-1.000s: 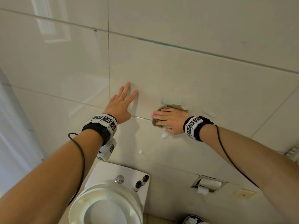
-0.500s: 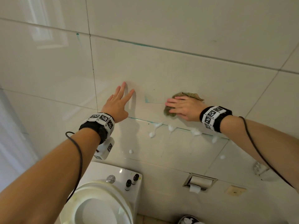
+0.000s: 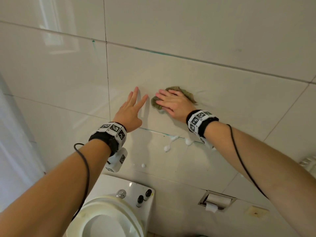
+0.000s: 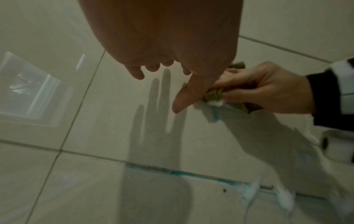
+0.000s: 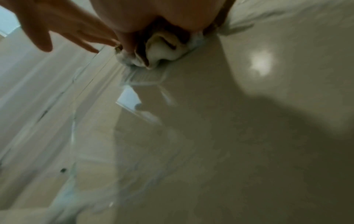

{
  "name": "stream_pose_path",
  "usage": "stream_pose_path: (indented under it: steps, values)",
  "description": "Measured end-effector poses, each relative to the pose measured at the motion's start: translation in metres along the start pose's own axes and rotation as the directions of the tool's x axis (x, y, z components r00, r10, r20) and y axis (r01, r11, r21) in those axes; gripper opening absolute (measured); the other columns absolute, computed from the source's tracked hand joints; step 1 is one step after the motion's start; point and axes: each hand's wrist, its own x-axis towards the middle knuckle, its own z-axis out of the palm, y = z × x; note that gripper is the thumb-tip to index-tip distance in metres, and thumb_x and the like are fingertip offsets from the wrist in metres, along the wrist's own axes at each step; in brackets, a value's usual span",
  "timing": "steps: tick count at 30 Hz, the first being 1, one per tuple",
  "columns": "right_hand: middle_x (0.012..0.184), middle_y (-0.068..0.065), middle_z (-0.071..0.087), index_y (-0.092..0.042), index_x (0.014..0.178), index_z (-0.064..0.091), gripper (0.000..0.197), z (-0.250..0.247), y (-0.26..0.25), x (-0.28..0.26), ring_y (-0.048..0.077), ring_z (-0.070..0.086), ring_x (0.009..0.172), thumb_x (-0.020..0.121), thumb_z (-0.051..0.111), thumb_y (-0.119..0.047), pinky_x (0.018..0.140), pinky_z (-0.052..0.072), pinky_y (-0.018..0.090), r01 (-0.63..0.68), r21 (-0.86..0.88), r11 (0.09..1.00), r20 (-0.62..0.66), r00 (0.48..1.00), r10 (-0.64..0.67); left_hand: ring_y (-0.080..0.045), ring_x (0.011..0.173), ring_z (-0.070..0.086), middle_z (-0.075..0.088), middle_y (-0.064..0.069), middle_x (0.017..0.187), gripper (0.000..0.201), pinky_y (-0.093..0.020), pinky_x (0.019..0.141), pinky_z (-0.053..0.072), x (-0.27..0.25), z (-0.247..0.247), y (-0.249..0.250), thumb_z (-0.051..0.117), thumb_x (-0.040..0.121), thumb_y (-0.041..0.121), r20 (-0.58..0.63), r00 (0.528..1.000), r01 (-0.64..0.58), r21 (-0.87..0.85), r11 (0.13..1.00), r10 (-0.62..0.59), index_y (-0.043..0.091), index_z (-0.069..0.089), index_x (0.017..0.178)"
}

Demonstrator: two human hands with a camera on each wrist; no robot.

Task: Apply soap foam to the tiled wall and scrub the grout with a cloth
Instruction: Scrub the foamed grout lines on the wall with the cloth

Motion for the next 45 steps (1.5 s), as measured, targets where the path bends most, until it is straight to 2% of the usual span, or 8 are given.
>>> stream_pose_path:
  steps: [4, 11, 17, 22, 29, 34, 40, 45]
  values:
    - [0.127, 0.002, 0.066, -0.019, 0.112, 0.073, 0.038, 0.025, -0.014, -0.017, 0.021, 0.059, 0.124, 0.088, 0.045, -0.022, 0.105, 0.027, 0.033, 0.109, 0.05, 0.993, 0.121, 0.986, -0.114, -0.017, 0.152, -0.016, -0.025, 0.004, 0.164, 0.102, -0.042, 0.119, 0.027, 0.0, 0.005, -0.002, 0.05, 0.077, -0.004, 0.003, 1.0, -0.011, -0.002, 1.0, 0.011, 0.036, 0.004, 0.158]
    - [0.102, -0.003, 0.076, -0.019, 0.092, 0.079, 0.034, 0.03, -0.004, -0.081, 0.017, 0.07, 0.103, 0.06, 0.087, -0.009, 0.098, 0.046, 0.03, 0.24, 0.142, 0.96, 0.153, 0.953, -0.261, -0.019, 0.152, -0.016, -0.027, 0.003, 0.163, 0.103, -0.043, 0.119, 0.027, 0.007, 0.016, 0.015, 0.054, 0.076, -0.003, -0.035, 0.999, -0.009, 0.024, 1.0, 0.01, 0.035, 0.004, 0.159]
    - [0.108, 0.004, 0.074, -0.014, 0.096, 0.079, 0.029, 0.004, 0.025, -0.146, 0.022, 0.069, 0.106, 0.068, 0.085, -0.014, 0.095, 0.052, 0.039, 0.226, 0.06, 0.972, 0.241, 0.942, -0.234, -0.02, 0.153, -0.015, -0.027, 0.002, 0.163, 0.103, -0.043, 0.121, 0.023, 0.021, 0.014, 0.047, 0.055, 0.077, -0.002, -0.068, 0.996, -0.057, 0.034, 0.998, 0.059, 0.034, 0.004, 0.159]
    - [0.139, 0.009, 0.057, -0.01, 0.126, 0.065, 0.041, -0.026, 0.056, -0.197, 0.026, 0.052, 0.131, 0.094, 0.042, -0.021, 0.115, 0.026, 0.035, 0.005, -0.042, 0.999, 0.111, 0.994, -0.001, -0.019, 0.152, -0.018, -0.031, 0.003, 0.161, 0.105, -0.042, 0.121, 0.023, 0.027, 0.011, 0.061, 0.055, 0.077, -0.001, -0.055, 0.996, -0.061, 0.062, 0.996, 0.065, 0.038, -0.001, 0.158]
    - [0.145, 0.012, 0.05, -0.007, 0.134, 0.057, 0.039, -0.045, 0.07, -0.142, 0.027, 0.045, 0.136, 0.099, 0.046, -0.019, 0.121, 0.015, 0.032, -0.195, -0.058, 0.979, -0.221, 0.959, 0.178, -0.021, 0.153, -0.012, -0.028, 0.001, 0.163, 0.104, -0.041, 0.12, 0.026, 0.026, 0.002, 0.068, 0.057, 0.078, 0.001, -0.044, 0.997, -0.054, 0.079, 0.995, 0.058, 0.036, 0.001, 0.158]
    - [0.144, 0.013, 0.051, -0.005, 0.134, 0.057, 0.041, -0.05, 0.059, -0.072, 0.027, 0.044, 0.137, 0.097, 0.052, -0.021, 0.121, 0.013, 0.031, -0.227, 0.034, 0.973, -0.303, 0.926, 0.227, -0.022, 0.154, -0.01, -0.025, 0.001, 0.164, 0.103, -0.042, 0.12, 0.026, 0.024, 0.003, 0.064, 0.059, 0.078, 0.003, -0.044, 0.997, -0.064, 0.094, 0.994, 0.068, 0.033, 0.002, 0.158]
    - [0.144, 0.013, 0.051, -0.005, 0.132, 0.059, 0.047, -0.024, 0.032, -0.065, 0.029, 0.045, 0.136, 0.089, 0.048, -0.02, 0.119, 0.019, 0.037, -0.034, 0.013, 0.999, -0.065, 0.997, 0.035, -0.021, 0.154, -0.011, -0.026, 0.002, 0.163, 0.103, -0.04, 0.116, 0.032, 0.016, 0.012, 0.057, 0.057, 0.077, 0.001, -0.016, 0.997, -0.075, 0.076, 0.994, 0.077, 0.034, 0.002, 0.158]
    - [0.143, 0.009, 0.053, -0.009, 0.13, 0.062, 0.046, 0.006, 0.022, -0.12, 0.025, 0.047, 0.135, 0.087, 0.049, -0.023, 0.117, 0.024, 0.037, 0.075, 0.05, 0.996, 0.16, 0.984, -0.082, -0.018, 0.153, -0.012, -0.027, 0.006, 0.163, 0.103, -0.039, 0.115, 0.034, 0.01, 0.017, 0.052, 0.056, 0.078, 0.0, 0.03, 0.999, -0.03, 0.074, 0.997, 0.028, 0.037, 0.002, 0.158]
